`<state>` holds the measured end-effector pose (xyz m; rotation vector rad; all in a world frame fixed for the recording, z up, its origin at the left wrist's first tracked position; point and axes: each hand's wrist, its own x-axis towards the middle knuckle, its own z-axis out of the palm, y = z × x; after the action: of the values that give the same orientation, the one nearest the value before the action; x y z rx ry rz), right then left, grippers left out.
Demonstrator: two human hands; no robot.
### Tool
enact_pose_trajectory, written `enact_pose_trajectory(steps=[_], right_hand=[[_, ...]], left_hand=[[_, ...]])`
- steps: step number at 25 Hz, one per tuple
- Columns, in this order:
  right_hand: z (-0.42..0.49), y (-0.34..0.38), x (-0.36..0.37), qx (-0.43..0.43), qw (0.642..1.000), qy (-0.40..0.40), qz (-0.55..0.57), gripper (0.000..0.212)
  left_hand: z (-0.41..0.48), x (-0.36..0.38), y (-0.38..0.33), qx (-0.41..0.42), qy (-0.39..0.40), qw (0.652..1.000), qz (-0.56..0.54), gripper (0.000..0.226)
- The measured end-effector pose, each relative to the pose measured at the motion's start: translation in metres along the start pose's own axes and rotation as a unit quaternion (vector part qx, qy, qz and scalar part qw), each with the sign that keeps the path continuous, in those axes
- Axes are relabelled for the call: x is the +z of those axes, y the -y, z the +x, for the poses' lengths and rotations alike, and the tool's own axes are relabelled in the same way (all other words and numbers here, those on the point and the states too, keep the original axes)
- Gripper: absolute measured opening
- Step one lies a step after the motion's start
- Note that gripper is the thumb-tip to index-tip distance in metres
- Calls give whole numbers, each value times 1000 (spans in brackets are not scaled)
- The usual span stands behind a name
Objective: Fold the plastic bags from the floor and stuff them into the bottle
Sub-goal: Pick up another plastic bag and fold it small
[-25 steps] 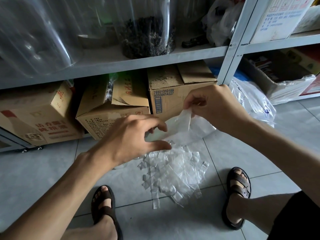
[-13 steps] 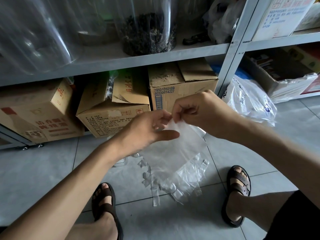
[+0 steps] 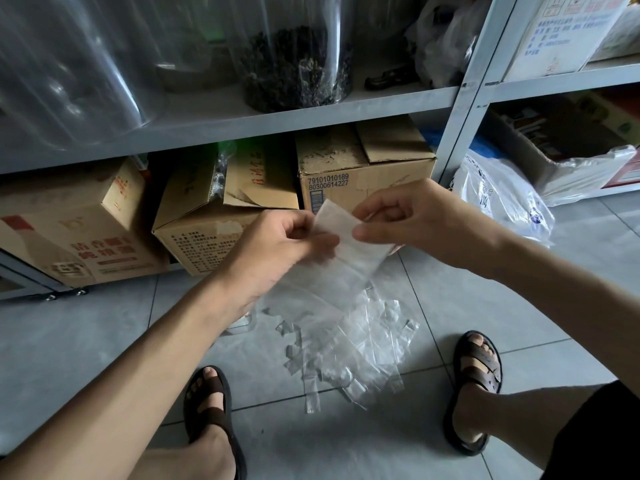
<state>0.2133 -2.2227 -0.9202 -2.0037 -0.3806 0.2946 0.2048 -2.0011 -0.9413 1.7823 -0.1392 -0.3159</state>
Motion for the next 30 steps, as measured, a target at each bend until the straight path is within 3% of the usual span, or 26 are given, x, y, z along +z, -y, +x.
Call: enact_pose_trajectory(steps=[4,10,14,19,30], right_hand=[[3,-4,2,3,1000,-23,0,8],[4,-2,5,1,999,-39,-5,8],[3,2,13,-30,997,-54,-47,28],[7,3,16,-68,986,-127,-82,6],[9,-2,4,-52,980,-193,-4,10]], left_hand=[[0,2,-2,-3,-8,1000,-4,23],[-2,2,-4,14,-16,1000,22,17],[-2,5,-5,34,-1,998,46,14],[-3,6,-6,42,19,998,34,16],[-8,-2,-5,-6,-24,998,-56,6]])
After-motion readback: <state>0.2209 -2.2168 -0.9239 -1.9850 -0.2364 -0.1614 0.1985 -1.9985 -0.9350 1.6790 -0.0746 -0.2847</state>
